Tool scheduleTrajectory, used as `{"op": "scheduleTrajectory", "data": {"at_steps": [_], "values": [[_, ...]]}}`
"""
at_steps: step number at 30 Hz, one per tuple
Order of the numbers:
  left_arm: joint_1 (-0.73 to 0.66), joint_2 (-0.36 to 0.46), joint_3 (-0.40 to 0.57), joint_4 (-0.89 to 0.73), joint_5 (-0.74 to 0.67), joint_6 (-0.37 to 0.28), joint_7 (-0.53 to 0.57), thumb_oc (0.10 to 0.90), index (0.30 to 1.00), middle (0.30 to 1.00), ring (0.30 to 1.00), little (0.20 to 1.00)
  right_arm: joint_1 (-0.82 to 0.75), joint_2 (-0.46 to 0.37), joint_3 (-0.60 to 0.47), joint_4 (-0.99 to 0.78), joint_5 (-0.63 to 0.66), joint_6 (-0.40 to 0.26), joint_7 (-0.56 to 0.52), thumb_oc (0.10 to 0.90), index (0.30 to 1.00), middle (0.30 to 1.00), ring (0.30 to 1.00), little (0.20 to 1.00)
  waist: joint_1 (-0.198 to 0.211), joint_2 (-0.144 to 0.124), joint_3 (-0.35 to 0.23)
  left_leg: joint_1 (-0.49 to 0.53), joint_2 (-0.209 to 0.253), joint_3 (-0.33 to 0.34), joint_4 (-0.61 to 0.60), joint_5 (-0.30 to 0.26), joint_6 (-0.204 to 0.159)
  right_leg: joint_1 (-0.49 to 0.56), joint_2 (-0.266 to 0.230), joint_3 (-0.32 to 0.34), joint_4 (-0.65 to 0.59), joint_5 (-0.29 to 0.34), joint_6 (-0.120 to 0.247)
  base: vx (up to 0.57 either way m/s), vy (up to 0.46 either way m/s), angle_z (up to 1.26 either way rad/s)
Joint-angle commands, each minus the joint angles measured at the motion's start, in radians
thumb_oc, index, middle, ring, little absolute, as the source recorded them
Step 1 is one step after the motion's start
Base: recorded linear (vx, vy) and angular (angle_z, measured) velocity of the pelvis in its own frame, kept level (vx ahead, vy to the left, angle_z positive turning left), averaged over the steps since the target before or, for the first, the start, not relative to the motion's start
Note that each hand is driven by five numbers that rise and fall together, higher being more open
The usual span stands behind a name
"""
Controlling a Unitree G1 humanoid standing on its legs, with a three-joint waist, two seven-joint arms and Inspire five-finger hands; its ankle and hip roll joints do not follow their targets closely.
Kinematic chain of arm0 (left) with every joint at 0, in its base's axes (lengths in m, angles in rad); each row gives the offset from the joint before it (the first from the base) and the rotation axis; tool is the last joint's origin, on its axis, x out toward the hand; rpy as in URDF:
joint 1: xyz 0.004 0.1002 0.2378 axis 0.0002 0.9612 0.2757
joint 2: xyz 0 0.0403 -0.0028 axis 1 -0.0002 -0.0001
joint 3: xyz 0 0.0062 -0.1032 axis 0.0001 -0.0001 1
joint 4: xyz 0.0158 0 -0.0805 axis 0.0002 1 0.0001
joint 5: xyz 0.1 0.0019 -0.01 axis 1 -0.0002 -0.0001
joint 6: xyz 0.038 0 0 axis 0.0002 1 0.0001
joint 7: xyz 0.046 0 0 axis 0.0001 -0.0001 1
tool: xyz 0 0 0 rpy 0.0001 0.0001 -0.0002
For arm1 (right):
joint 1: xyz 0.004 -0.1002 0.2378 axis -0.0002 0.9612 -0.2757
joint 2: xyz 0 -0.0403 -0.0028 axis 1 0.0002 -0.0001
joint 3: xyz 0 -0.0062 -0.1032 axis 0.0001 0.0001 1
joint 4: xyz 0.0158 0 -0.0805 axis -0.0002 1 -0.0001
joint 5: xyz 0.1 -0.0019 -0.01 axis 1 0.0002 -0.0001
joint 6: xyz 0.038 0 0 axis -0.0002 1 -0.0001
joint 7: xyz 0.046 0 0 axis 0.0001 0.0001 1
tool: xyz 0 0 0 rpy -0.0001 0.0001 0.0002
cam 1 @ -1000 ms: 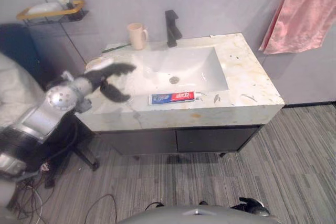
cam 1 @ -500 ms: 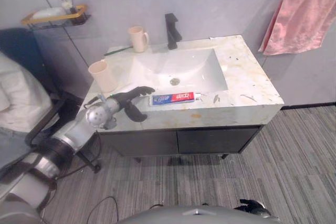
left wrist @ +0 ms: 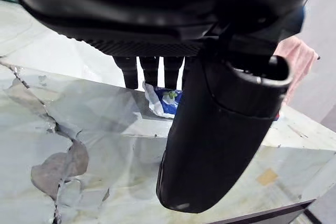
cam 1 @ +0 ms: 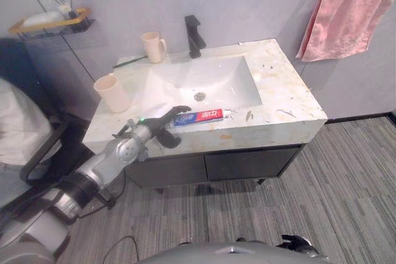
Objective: Organize the bathroom.
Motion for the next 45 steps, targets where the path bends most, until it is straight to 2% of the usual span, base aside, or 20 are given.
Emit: {"op": "scheduleTrajectory", "data": {"at_steps": [1,7,8,9,10,13,15,22,30,32,37,45], "values": [[-0.100,0.031,0.065,0.029,0.042,-0.041,0.112,0.800,0.900,0.900,0.900,0.900,-0.024,-0.014,0.025,0.016,-0.029,-0.014,-0.016,0.800,0.900,0.900,0.900,0.900,0.011,-0.031,-0.004,0.038,-0.048,0.021,0.032,-0.101,0.031,-0.025,0.024,-0.005,0.001,-0.020,0.028,0.00,0.000,0.00],[-0.069,0.027,0.086,0.042,0.079,-0.081,0.229,0.800,0.900,0.900,0.900,0.900,-0.022,-0.012,0.021,0.020,-0.022,-0.021,-0.019,0.800,0.900,0.900,0.900,0.900,0.015,-0.028,0.001,0.035,-0.049,0.021,0.040,-0.103,0.029,-0.023,0.022,-0.007,0.002,-0.022,0.024,0.00,0.000,0.00],[-0.053,0.033,0.103,0.034,0.110,-0.117,0.316,0.800,0.900,0.900,0.900,0.900,-0.019,-0.011,0.017,0.019,-0.022,-0.024,-0.019,0.800,0.900,0.900,0.900,0.900,0.017,-0.029,0.002,0.033,-0.049,0.019,0.044,-0.103,0.028,-0.022,0.022,-0.008,0.005,-0.023,0.023,0.00,0.015,0.03],[-0.049,0.041,0.114,0.031,0.110,-0.147,0.357,0.800,0.900,0.900,0.900,0.900,-0.017,-0.011,0.018,0.016,-0.018,-0.024,-0.021,0.800,0.900,0.900,0.900,0.900,0.018,-0.029,0.002,0.033,-0.050,0.018,0.045,-0.105,0.027,-0.022,0.022,-0.008,0.005,-0.024,0.022,0.00,0.000,0.00],[-0.049,0.041,0.114,0.031,0.110,-0.147,0.357,0.800,0.900,0.900,0.900,0.900,-0.017,-0.011,0.018,0.016,-0.018,-0.024,-0.021,0.800,0.900,0.900,0.900,0.900,0.018,-0.029,0.002,0.033,-0.050,0.018,0.045,-0.105,0.027,-0.022,0.022,-0.008,0.005,-0.024,0.022,0.00,0.010,0.03],[-0.022,0.061,0.202,-0.043,0.070,-0.242,0.415,0.800,0.900,0.900,0.900,0.900,-0.008,-0.007,0.011,0.023,-0.009,-0.036,-0.031,0.800,0.900,0.900,0.900,0.900,0.032,-0.033,0.002,0.030,-0.050,0.016,0.055,-0.110,0.024,-0.016,0.021,-0.013,0.008,-0.029,0.015,0.00,0.006,0.04],[-0.012,0.066,0.235,-0.075,0.057,-0.252,0.407,0.800,0.900,0.900,0.900,0.900,-0.006,-0.006,0.008,0.027,-0.007,-0.043,-0.031,0.800,0.900,0.900,0.900,0.900,0.036,-0.036,0.003,0.032,-0.050,0.013,0.056,-0.111,0.024,-0.014,0.021,-0.015,0.009,-0.030,0.014,0.01,-0.003,0.06],[-0.010,0.092,0.300,-0.154,-0.010,-0.222,0.332,0.800,0.900,0.900,0.900,0.900,-0.010,-0.016,0.002,0.031,-0.018,-0.040,-0.027,0.800,0.900,0.900,0.900,0.900,0.040,-0.040,0.004,0.037,-0.046,0.011,0.069,-0.117,0.024,-0.006,0.024,-0.010,0.017,-0.037,0.008,0.00,-0.001,0.01],[-0.025,0.096,0.305,-0.157,-0.054,-0.199,0.271,0.800,0.900,0.900,0.900,0.900,-0.019,-0.019,0.002,0.030,-0.020,-0.027,-0.017,0.800,0.900,0.900,0.900,0.900,0.041,-0.040,0.002,0.050,-0.046,0.010,0.068,-0.121,0.025,0.004,0.026,-0.009,0.021,-0.043,0.007,0.00,0.000,0.00],[-0.028,0.091,0.298,-0.153,-0.062,-0.172,0.207,0.800,0.900,0.900,0.900,0.900,-0.021,-0.020,0.001,0.028,-0.021,-0.021,-0.013,0.800,0.900,0.900,0.900,0.900,0.041,-0.038,0.001,0.052,-0.044,0.012,0.067,-0.120,0.025,0.006,0.027,-0.011,0.023,-0.045,0.007,0.00,0.000,0.00],[-0.059,0.069,0.206,-0.111,-0.044,-0.120,0.127,0.800,0.900,0.900,0.900,0.900,-0.023,-0.018,0.005,0.026,-0.022,-0.010,-0.016,0.800,0.900,0.900,0.900,0.900,0.030,-0.034,0.000,0.056,-0.044,0.018,0.070,-0.123,0.026,0.008,0.026,-0.013,0.024,-0.047,0.010,0.01,-0.008,0.00],[-0.107,0.028,0.108,-0.054,-0.003,-0.086,0.176,0.800,0.900,0.900,0.900,0.900,-0.016,-0.002,0.012,0.025,-0.008,0.000,-0.018,0.800,0.900,0.900,0.900,0.900,0.009,-0.031,-0.002,0.061,-0.047,0.030,0.057,-0.123,0.031,0.004,0.031,-0.006,0.015,-0.043,0.015,0.02,-0.038,-0.01]]}}
